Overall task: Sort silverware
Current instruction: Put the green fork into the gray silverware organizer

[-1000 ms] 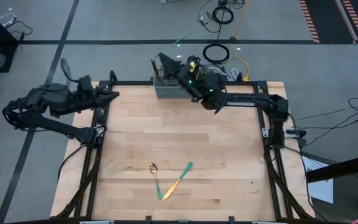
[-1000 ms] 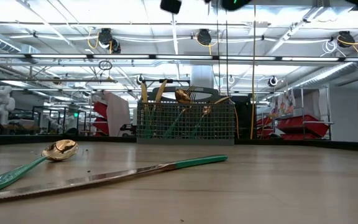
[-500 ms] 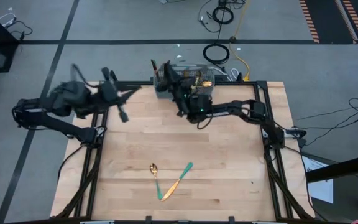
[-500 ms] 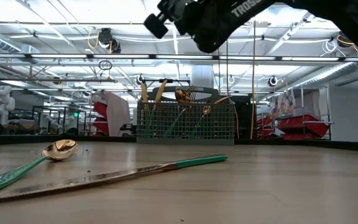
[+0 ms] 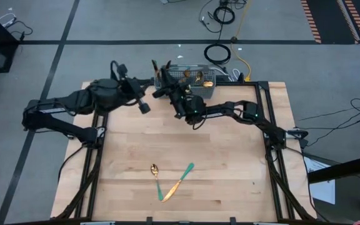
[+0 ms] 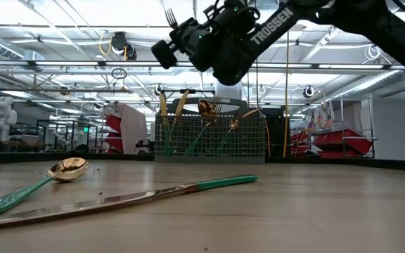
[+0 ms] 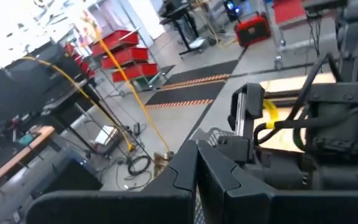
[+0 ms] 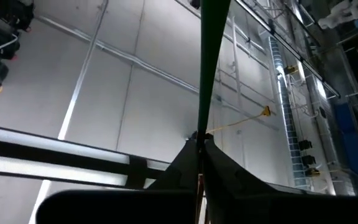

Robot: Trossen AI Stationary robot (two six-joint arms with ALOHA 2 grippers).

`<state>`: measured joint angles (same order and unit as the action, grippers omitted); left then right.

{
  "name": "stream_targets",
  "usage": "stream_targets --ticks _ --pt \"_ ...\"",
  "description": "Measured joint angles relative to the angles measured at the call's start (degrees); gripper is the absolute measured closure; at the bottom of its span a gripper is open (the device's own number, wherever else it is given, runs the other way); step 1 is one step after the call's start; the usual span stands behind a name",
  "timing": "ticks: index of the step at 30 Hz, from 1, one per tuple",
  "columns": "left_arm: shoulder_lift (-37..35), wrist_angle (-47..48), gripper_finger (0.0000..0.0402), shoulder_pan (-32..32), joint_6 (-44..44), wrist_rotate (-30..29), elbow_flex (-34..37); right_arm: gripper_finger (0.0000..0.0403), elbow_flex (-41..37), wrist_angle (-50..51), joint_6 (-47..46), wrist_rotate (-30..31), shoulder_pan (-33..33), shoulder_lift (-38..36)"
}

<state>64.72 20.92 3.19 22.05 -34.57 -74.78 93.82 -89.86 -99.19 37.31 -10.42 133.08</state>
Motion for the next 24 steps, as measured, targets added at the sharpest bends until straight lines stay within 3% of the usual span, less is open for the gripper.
stream_targets --ticks 5,15,24 --pt "-2.72 -3.92 0.0391 1.73 -0.68 -0.34 0.0 0.0403 0.0 -0.02 -2.63 -6.43 -3.51 0.0" --pt "-4.45 -7.65 0.0391 5.35 -0.92 -0.66 0.0 0.0403 0.07 -0.04 -9.5 -10.27 -4.71 4.12" --pt "-3.44 -6.04 0.0391 7.04 -2.26 -0.67 0.0 0.0403 0.02 0.0 -18.77 -6.0 -3.33 10.7"
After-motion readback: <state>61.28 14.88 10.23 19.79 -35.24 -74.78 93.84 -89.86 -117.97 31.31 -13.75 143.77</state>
